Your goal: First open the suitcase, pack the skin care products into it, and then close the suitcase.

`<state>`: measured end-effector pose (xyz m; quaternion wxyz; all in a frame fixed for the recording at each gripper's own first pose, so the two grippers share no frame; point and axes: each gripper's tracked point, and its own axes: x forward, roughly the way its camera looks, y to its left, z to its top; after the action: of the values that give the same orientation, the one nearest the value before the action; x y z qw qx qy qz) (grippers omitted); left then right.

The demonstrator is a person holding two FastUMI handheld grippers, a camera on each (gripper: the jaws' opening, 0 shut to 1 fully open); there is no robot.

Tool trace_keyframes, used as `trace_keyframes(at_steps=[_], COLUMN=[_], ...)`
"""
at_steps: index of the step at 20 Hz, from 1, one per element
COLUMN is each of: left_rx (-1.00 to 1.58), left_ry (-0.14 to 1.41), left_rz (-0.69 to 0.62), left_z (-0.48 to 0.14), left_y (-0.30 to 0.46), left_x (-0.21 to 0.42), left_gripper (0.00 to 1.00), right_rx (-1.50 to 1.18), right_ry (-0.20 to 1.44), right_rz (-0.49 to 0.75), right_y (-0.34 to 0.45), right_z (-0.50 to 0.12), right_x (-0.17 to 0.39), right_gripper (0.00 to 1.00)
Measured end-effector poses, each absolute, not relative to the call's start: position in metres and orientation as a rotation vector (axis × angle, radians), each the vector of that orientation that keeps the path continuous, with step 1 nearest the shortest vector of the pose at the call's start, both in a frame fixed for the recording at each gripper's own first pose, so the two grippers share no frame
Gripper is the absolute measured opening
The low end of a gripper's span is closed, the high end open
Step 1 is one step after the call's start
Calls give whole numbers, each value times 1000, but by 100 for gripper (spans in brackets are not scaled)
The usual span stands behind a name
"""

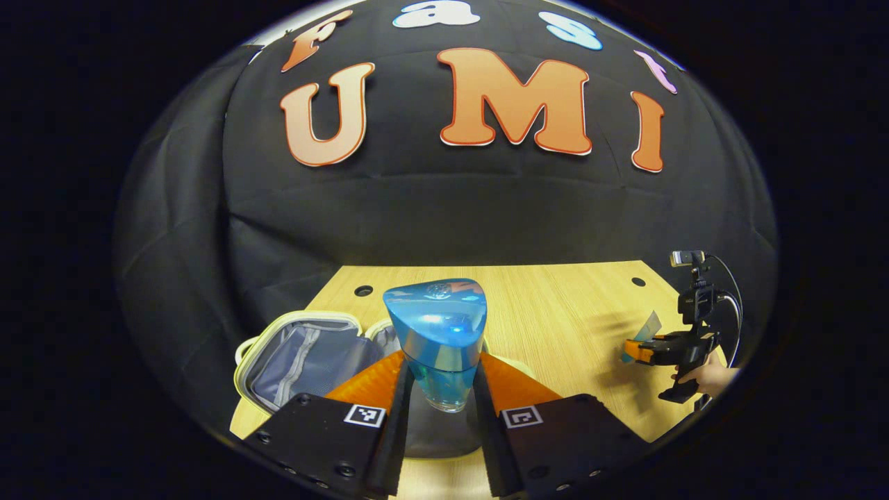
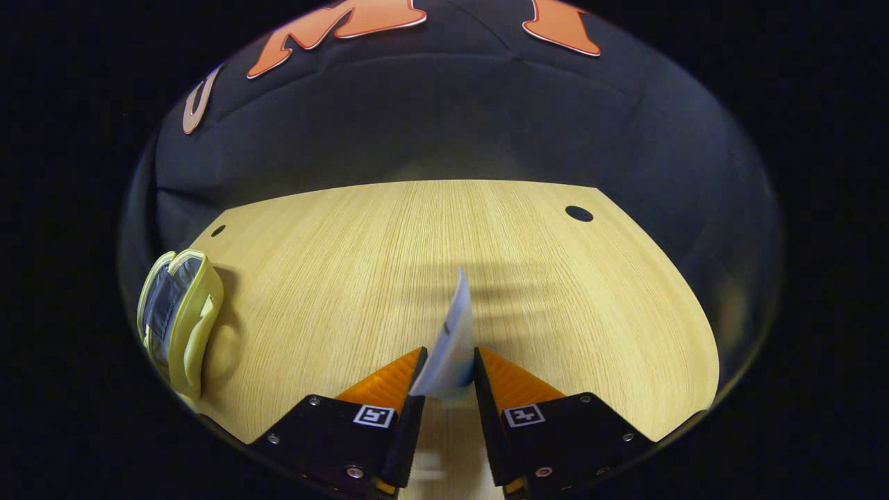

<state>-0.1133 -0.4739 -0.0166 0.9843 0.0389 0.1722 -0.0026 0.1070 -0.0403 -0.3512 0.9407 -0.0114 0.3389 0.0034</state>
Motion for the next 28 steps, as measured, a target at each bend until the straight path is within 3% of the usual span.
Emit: trace_keyframes(at_steps=[5, 9, 17, 21, 28], left_rx=[50, 50, 146, 124, 169], left_ry=[403, 520, 956, 1208, 1243], left_rz=[-40, -144, -333, -334, -263], left_z=[-24, -32, -85, -132, -159], left_y=[-461, -446, -404, -404, -408], left_x=[-116, -120, -105, -90, -49], left_gripper=[46, 47, 46, 47, 47], right_rx=[40, 50, 103, 125, 132], right_ry=[711, 667, 677, 685, 703], right_rz=[41, 77, 185, 214, 166], right_y=[-20, 16, 99, 124, 119], right_z=[-321, -274, -223, -218, -219], right_x=[76, 47, -3, -17, -28], right_gripper=[39, 39, 39, 39, 39])
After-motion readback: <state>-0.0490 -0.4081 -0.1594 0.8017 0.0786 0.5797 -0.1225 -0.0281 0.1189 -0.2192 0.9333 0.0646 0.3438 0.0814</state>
